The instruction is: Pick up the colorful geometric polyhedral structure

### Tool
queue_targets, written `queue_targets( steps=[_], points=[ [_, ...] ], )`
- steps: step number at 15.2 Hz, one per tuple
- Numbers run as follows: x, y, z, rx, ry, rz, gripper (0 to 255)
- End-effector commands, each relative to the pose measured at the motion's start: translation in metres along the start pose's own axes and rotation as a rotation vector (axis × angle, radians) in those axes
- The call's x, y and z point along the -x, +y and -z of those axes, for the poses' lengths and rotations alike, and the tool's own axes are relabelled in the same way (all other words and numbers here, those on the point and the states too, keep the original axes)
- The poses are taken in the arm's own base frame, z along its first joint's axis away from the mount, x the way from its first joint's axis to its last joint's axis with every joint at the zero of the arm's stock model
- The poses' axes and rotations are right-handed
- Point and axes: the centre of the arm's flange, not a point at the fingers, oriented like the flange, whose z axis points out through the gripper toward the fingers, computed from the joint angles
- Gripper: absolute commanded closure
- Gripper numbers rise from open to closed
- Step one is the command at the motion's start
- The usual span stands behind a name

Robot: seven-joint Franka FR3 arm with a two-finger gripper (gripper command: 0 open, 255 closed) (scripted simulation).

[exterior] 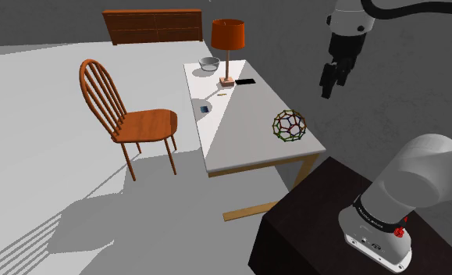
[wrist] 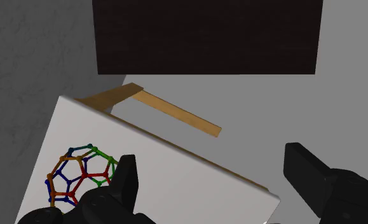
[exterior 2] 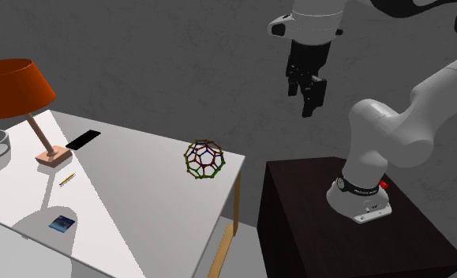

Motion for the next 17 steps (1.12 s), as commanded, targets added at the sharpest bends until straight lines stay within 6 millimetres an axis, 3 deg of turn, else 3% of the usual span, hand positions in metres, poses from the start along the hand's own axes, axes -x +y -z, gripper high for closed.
queue_targets(
  steps=[1, 17],
  points=[
    [0.0, 0.0, 0.0, 0.0, 0.0, 0.0, 0],
    [-0.073, 0.098, -0.166, -0.023, 0.126, 0.094, 0]
  ],
)
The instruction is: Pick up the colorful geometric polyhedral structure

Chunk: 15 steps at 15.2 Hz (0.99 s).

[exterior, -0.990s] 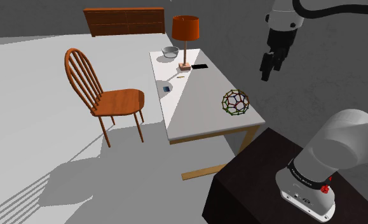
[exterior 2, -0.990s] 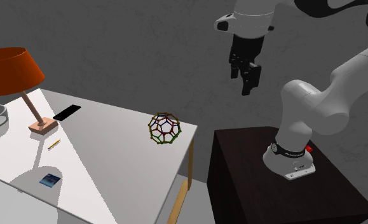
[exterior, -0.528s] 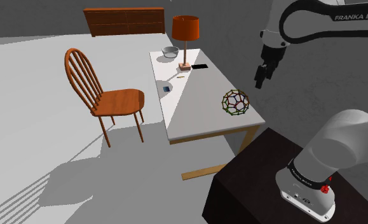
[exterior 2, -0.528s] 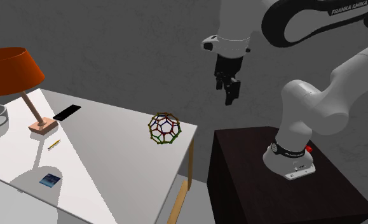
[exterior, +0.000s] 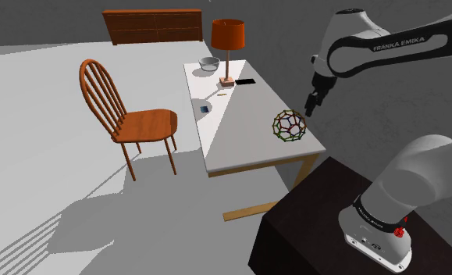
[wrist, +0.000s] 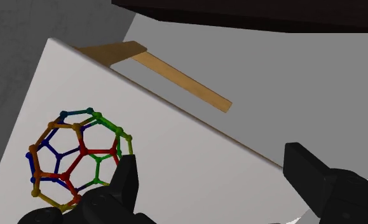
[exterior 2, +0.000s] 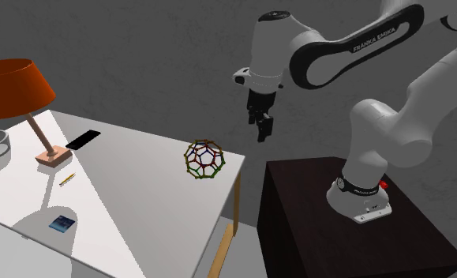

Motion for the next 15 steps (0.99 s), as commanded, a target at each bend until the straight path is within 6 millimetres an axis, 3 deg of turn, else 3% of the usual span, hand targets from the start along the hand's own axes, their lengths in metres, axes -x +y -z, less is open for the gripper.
queue_targets(
  steps=[1, 15],
  points=[
    [-0.007, 0.013, -0.024, -0.002, 0.018, 0.013, 0],
    [-0.072, 0.099, -0.169, -0.022, 0.128, 0.095, 0]
  ],
)
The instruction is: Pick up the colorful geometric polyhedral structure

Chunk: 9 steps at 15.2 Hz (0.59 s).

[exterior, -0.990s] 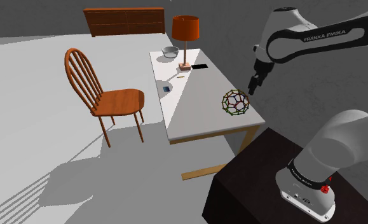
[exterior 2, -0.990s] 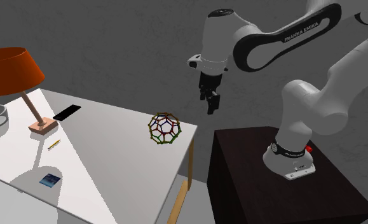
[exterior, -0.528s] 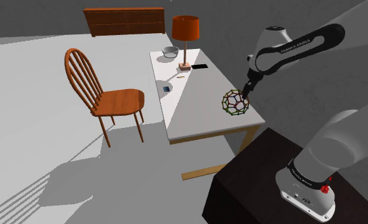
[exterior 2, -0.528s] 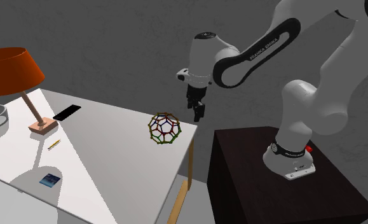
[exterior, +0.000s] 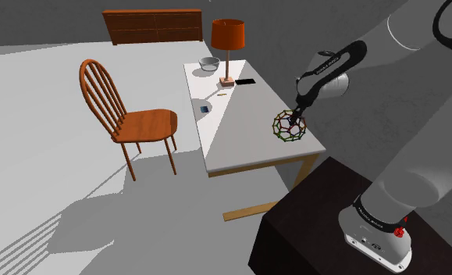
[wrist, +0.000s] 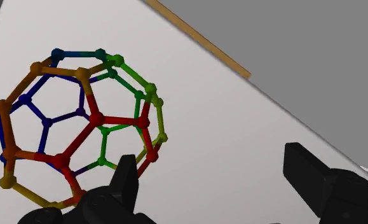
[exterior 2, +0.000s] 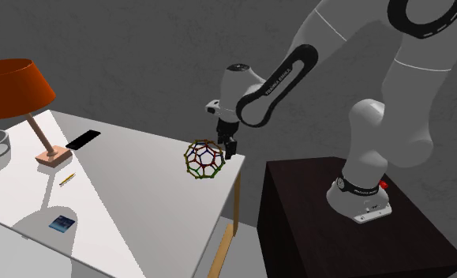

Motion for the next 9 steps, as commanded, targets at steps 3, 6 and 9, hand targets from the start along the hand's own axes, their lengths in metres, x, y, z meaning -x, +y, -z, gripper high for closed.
queue_targets(
  steps=[3, 6, 9],
  points=[
    [-0.015, 0.026, -0.044, -0.003, 0.033, 0.025, 0],
    [-0.027, 0.045, -0.075, -0.007, 0.056, 0.043, 0],
    [-0.035, 0.055, -0.098, -0.01, 0.07, 0.053, 0]
  ],
)
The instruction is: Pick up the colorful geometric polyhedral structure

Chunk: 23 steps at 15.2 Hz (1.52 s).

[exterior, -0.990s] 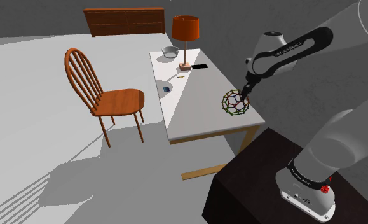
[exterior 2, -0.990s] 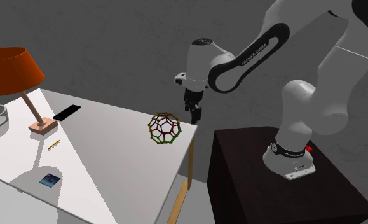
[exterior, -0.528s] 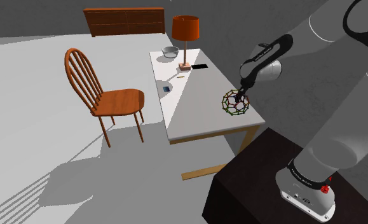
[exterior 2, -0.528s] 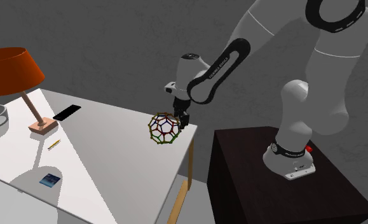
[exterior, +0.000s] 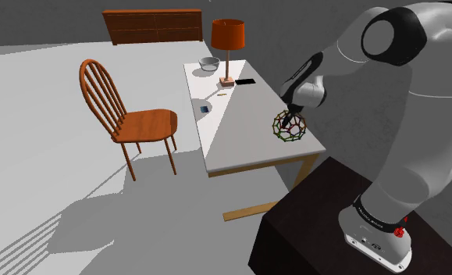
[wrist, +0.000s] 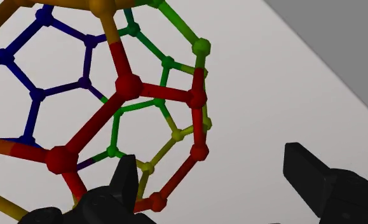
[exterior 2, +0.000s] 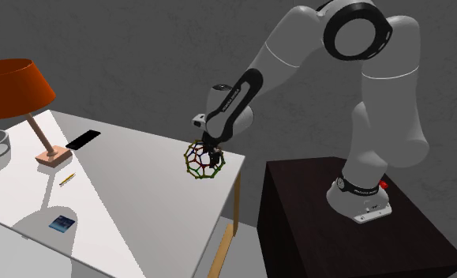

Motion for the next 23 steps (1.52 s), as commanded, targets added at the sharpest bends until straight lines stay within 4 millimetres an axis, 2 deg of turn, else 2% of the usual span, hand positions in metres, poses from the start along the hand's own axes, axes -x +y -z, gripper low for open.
queue_targets(
  steps=[1, 6, 8, 9, 10, 11, 12, 14, 15, 17, 18, 23],
  points=[
    [0.001, 0.005, -0.014, -0.001, 0.005, 0.002, 0],
    [0.006, 0.003, -0.04, -0.001, 0.005, 0.002, 0],
    [0.006, 0.003, -0.043, -0.001, 0.005, 0.002, 0],
    [0.014, 0.003, -0.053, -0.005, 0.014, 0.001, 255],
    [0.018, 0.008, -0.065, -0.009, 0.021, 0.0, 255],
    [0.015, 0.002, -0.06, -0.009, 0.015, 0.0, 255],
    [0.0, 0.003, -0.049, -0.005, 0.006, 0.0, 255],
    [0.003, -0.004, -0.051, -0.007, 0.006, 0.0, 255],
    [-0.002, 0.002, -0.056, -0.007, 0.006, 0.0, 255],
    [-0.004, -0.003, -0.046, -0.005, 0.003, 0.001, 255],
    [0.006, 0.003, -0.043, -0.001, 0.005, 0.002, 255],
    [0.001, 0.004, -0.017, -0.001, 0.005, 0.002, 255]
  ],
)
